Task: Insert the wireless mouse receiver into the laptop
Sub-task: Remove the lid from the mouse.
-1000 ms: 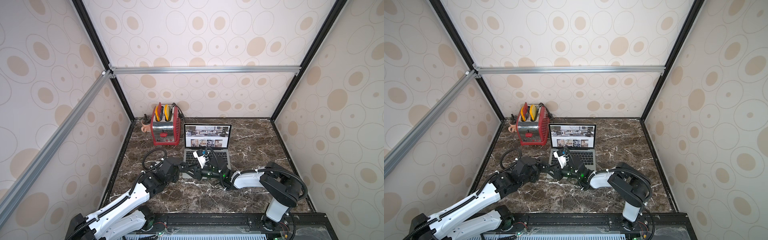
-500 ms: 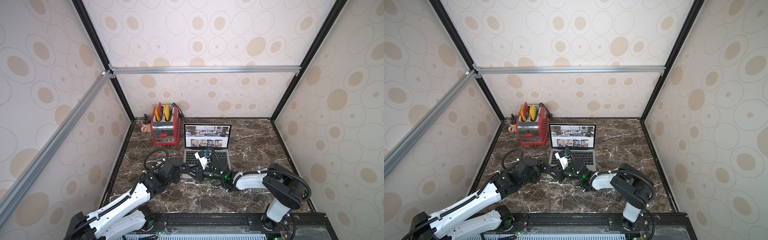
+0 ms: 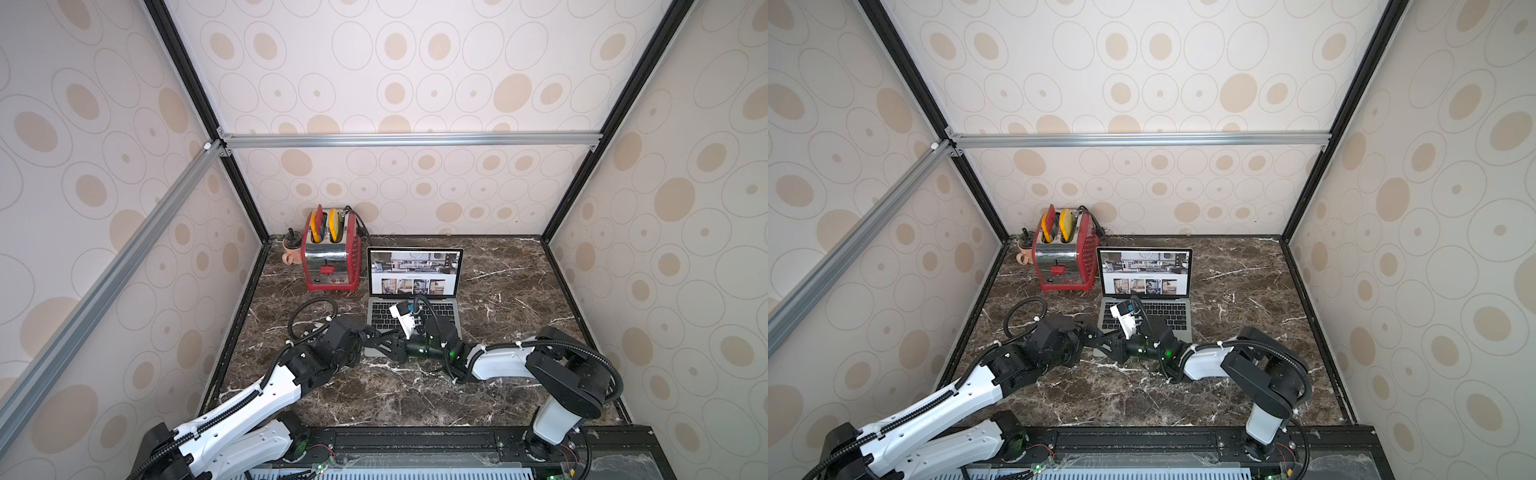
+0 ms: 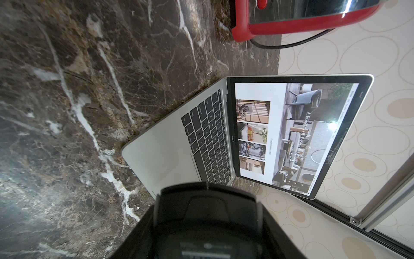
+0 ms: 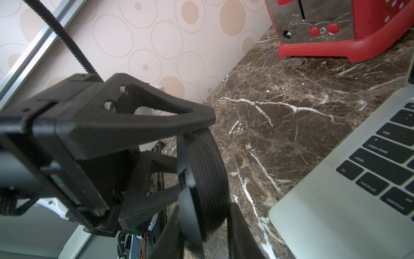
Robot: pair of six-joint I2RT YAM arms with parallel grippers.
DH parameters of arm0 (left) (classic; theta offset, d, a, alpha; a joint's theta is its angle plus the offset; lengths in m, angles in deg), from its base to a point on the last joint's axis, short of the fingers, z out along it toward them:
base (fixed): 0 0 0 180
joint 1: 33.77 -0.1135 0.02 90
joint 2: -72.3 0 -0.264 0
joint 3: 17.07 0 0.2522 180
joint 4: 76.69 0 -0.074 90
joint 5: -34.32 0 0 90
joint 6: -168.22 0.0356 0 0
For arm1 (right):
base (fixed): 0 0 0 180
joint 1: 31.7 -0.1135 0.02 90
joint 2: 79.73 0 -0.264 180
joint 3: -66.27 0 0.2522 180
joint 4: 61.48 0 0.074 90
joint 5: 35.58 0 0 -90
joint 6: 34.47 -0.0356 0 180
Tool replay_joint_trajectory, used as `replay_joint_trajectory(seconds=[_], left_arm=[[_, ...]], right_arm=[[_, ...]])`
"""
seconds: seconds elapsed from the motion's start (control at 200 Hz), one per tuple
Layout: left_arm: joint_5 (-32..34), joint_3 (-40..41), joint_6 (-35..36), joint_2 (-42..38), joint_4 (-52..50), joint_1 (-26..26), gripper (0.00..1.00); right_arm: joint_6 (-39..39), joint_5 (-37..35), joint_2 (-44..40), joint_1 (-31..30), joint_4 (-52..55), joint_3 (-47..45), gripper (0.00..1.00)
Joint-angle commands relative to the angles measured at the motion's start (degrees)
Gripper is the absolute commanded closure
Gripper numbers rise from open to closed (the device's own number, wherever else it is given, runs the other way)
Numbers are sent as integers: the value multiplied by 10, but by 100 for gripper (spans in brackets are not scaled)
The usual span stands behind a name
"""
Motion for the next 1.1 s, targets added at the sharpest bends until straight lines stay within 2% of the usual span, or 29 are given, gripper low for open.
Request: replay_joint_trajectory(seconds=[0.0,0.17,0.27,0.356,0.596,0.821,0.906,0.961,1.092], left_arm=[[64,-9,-4,7,-53,-8,100],[69,-7,-5,3,-54,-8,100],[70,-4,-6,1,-54,-8,100],[71,-2,-6,-3,-54,-7,100],[71,-2,-4,-2,-54,-7,100],[98,8,0,-16,-64,-8,100],[111,15,14,-31,-79,-16,100],[110,17,28,-41,-92,-28,100],[76,38,65,-64,-96,-76,100]], right_arm=[[-2,42,-11,-2,-44,12,69],[-7,49,-4,-2,-50,15,67],[-8,51,-4,-3,-50,17,61],[-9,53,-2,-3,-50,18,60],[-16,55,9,-3,-56,24,72],[-22,61,-10,25,-61,-20,75],[12,78,-37,35,0,-35,74],[60,81,-64,35,87,-36,73],[156,55,-103,11,251,-27,70]])
